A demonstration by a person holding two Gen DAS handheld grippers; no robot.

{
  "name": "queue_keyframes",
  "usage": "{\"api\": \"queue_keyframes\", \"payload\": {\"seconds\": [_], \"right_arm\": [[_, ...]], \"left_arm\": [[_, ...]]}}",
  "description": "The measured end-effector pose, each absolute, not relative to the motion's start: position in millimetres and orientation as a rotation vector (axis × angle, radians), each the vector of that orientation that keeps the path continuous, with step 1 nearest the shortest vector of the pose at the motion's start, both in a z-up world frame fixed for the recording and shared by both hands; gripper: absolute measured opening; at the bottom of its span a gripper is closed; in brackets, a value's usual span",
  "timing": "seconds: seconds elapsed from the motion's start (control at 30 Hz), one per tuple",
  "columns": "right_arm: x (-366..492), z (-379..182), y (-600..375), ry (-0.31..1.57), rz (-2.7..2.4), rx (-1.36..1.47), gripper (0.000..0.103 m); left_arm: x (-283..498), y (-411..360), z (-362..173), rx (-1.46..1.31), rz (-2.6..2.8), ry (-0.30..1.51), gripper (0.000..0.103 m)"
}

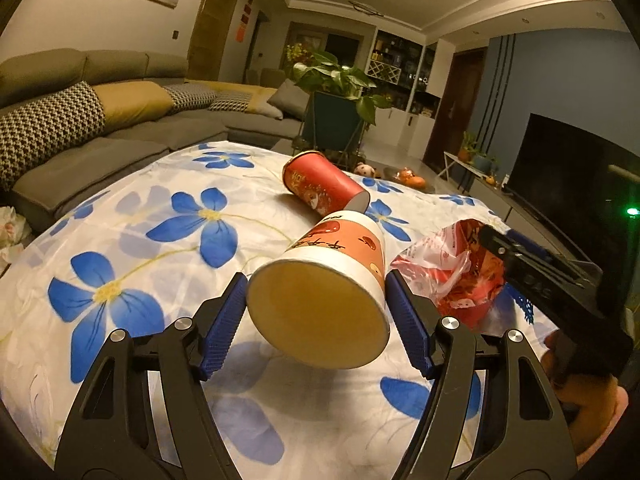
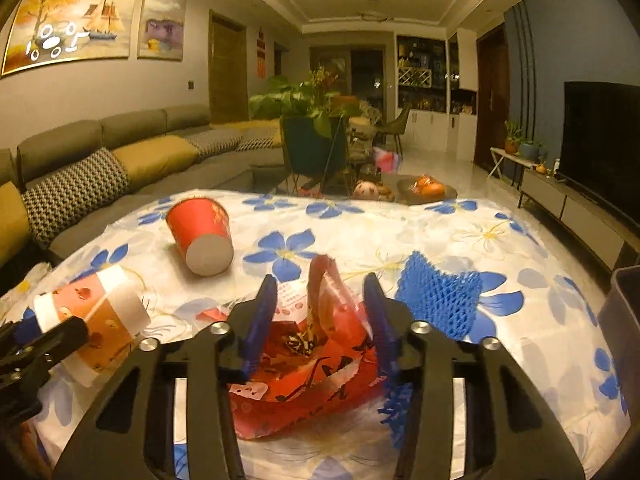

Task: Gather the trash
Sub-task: 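Approach a white cup with the left tool while the right tool grasps a red bag, then lift the white cup with the left tool while the right tool lifts the red bag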

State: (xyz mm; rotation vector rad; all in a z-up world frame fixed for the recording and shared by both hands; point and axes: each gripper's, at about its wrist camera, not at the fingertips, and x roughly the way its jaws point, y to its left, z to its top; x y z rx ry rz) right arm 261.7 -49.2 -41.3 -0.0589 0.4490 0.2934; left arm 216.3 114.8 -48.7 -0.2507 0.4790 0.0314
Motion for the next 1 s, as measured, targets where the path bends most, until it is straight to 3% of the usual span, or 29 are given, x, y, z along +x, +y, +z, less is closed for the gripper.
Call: {"api": "queue_keyframes", "payload": {"seconds": [0.13,0.2,0.3,1.0], "right_arm": [[260.3,-45.1,-44.7,0.462,0.306,-0.103,0.025],[258.9,-46.6,-43.6,0.471,0.312,-0.121,0.012],[251.4,-46.7,-46.7,0.464,0.324,-0.126,0.005],[135.2,5.7,-109.8,0.285,0.386,0.006,0.003]], "left_arm": [[211.3,114.4,-48.4,-0.251,0.026,0.478,0.069],[209.0,112.8,-48.4,-0.251,0.025,0.481,0.069],[206.5,111.3,-48.5,-0.255,0.022,0.483,0.069],[169.4,87.3,-24.3,-0.228,0.004,0.423,0.069]]}}
